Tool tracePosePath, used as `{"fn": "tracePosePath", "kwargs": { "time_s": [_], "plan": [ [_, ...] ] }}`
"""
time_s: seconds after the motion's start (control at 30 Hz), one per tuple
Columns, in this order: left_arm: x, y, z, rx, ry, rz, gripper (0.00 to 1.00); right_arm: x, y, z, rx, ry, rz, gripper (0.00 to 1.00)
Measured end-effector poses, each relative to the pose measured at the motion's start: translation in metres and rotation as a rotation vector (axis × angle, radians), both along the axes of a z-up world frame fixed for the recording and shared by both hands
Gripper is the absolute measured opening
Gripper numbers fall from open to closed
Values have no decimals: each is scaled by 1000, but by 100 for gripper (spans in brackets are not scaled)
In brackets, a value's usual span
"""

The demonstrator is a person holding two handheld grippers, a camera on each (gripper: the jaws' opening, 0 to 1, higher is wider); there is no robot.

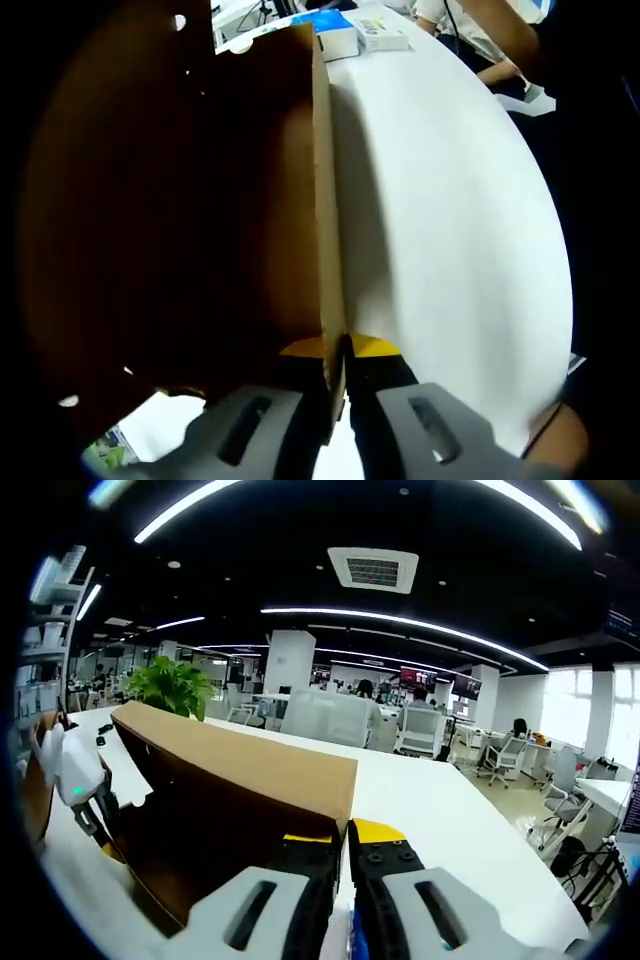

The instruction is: Operate the shoe box by opening the lid, removing the specified soft item, and placing it in the target area until the item is outside and the box remains undamaged.

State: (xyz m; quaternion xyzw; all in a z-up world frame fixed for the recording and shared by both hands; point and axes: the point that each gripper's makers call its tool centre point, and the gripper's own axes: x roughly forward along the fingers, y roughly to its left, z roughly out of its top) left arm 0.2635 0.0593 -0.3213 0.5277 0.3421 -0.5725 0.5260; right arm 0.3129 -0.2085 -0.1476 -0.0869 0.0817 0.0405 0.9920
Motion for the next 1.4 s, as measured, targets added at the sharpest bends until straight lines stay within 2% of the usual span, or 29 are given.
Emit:
{"fn": "tracePosePath", "kwargs": {
  "time_s": [0.53,0.73,0.87,1.03,1.23,1.4],
  "plan": [
    [2,2,-1,16,-16,9,5,-1,1,-2,18,-8,4,3],
    [0,2,0,7,-9,0,10,-1,1,-2,23,-8,7,3],
    [-6,-6,2,-25,-21,-68,20,-1,-1,-3,28,-11,1,2],
    [-15,-19,20,-97,-63,-138,27,-2,-2,-3,25,-9,-2,2],
    [-28,-24,31,-132,-88,-203,32,0,-3,-4,36,-11,-6,1],
    [-41,-35,48,-210,-113,-266,38,1,-3,-3,33,-13,-10,1]
  ]
}}
